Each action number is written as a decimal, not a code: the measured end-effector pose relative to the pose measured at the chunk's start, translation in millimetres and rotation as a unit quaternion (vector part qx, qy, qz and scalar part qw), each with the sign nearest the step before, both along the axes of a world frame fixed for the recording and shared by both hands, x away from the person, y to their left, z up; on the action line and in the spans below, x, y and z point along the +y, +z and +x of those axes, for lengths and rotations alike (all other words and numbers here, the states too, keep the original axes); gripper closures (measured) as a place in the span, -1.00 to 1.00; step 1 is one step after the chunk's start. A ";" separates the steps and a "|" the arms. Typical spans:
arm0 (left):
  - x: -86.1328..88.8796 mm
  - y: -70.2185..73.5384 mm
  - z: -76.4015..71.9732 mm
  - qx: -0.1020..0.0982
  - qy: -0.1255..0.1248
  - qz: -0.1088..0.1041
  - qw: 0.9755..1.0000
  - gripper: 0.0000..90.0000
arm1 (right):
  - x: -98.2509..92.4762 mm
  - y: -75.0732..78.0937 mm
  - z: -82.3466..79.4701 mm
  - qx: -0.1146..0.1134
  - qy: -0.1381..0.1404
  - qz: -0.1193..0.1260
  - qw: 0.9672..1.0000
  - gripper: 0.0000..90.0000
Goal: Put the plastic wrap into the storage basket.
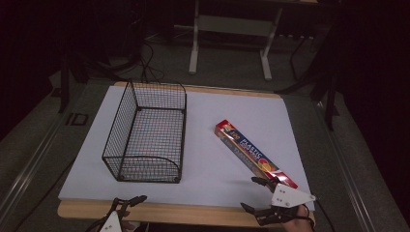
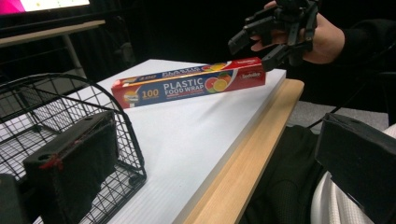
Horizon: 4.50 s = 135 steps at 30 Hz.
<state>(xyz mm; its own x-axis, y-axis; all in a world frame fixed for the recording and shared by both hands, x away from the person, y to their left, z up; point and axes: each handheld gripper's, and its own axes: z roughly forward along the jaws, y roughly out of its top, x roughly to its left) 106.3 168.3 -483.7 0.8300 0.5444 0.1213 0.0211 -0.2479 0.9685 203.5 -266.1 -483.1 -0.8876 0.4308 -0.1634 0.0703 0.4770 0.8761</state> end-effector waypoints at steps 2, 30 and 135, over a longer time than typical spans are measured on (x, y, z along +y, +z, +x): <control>-0.9 -0.1 -0.6 -0.001 -0.001 0.001 1.000 -1.00 | 0.4 0.0 -0.2 -0.002 0.001 -0.002 1.000 -0.62; -1.8 0.1 -1.4 -0.002 -0.008 0.005 1.000 -1.00 | -29.6 33.6 30.7 -0.002 -0.103 -0.004 0.995 -0.78; -2.0 -2.4 -0.1 0.010 -0.012 0.009 1.000 -1.00 | 43.5 65.2 179.7 0.238 -0.223 -0.171 0.930 -0.13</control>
<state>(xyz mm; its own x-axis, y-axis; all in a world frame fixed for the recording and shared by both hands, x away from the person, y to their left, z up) 106.3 166.3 -486.1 0.8453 0.5219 0.1145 0.0338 -0.2661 0.9633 383.2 -222.6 -417.9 -0.6401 0.7683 0.0078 0.6691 0.5524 0.4971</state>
